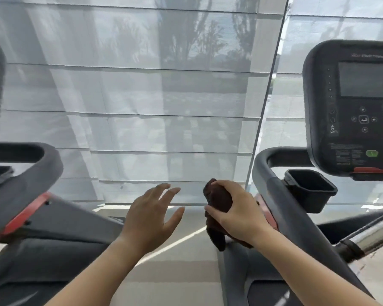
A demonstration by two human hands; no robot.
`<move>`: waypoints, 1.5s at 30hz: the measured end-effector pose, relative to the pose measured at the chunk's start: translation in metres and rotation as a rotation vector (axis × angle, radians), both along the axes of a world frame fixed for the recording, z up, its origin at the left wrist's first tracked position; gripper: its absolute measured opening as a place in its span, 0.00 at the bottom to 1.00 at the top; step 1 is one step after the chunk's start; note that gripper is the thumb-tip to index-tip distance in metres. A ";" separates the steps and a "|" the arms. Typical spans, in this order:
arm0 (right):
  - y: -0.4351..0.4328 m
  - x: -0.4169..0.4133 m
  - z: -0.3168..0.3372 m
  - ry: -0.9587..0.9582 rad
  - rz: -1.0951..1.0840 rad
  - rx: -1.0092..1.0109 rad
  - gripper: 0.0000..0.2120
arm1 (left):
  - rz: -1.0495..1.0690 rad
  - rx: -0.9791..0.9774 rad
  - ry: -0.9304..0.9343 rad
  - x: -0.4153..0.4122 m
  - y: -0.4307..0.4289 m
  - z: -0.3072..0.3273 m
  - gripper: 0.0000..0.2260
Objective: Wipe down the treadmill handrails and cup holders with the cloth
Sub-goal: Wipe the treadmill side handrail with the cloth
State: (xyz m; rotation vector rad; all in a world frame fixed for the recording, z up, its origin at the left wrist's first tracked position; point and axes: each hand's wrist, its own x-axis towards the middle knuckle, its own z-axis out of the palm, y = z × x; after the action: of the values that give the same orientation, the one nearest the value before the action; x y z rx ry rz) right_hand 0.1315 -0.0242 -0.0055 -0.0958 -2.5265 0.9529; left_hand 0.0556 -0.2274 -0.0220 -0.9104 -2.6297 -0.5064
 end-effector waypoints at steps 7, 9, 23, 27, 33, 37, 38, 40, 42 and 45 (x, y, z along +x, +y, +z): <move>-0.160 0.030 -0.031 -0.090 0.146 -0.153 0.21 | 0.191 -0.038 -0.053 0.069 -0.170 -0.006 0.23; -0.199 0.047 -0.040 -0.111 0.160 -0.169 0.21 | 0.212 -0.013 -0.077 0.091 -0.206 -0.012 0.22; -0.315 0.172 -0.057 -0.089 0.198 -0.149 0.19 | 0.260 0.040 -0.102 0.223 -0.315 -0.035 0.27; -0.326 0.212 -0.056 -0.058 0.249 -0.167 0.19 | 0.296 0.045 -0.124 0.274 -0.323 -0.035 0.26; -0.348 0.281 -0.075 -0.052 0.341 -0.222 0.17 | 0.392 0.019 -0.166 0.365 -0.347 -0.045 0.23; -0.371 0.325 -0.086 -0.067 0.386 -0.275 0.18 | 0.448 0.000 -0.196 0.423 -0.372 -0.051 0.22; -0.378 0.335 -0.087 -0.071 0.400 -0.281 0.18 | 0.457 -0.008 -0.198 0.434 -0.378 -0.052 0.22; -0.393 0.351 -0.087 -0.071 0.427 -0.269 0.18 | 0.463 -0.010 -0.190 0.453 -0.391 -0.054 0.21; -0.408 0.366 -0.085 -0.057 0.441 -0.242 0.18 | 0.461 0.002 -0.180 0.467 -0.404 -0.055 0.19; -0.432 0.384 -0.079 -0.030 0.439 -0.217 0.18 | 0.439 0.027 -0.163 0.481 -0.423 -0.053 0.19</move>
State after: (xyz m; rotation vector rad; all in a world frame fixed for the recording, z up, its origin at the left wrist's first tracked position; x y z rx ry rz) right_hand 0.5160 -0.4560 -0.0840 0.3989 -2.5108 1.3991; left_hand 0.5366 -0.6507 -0.0746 -0.2725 -2.8412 -0.5149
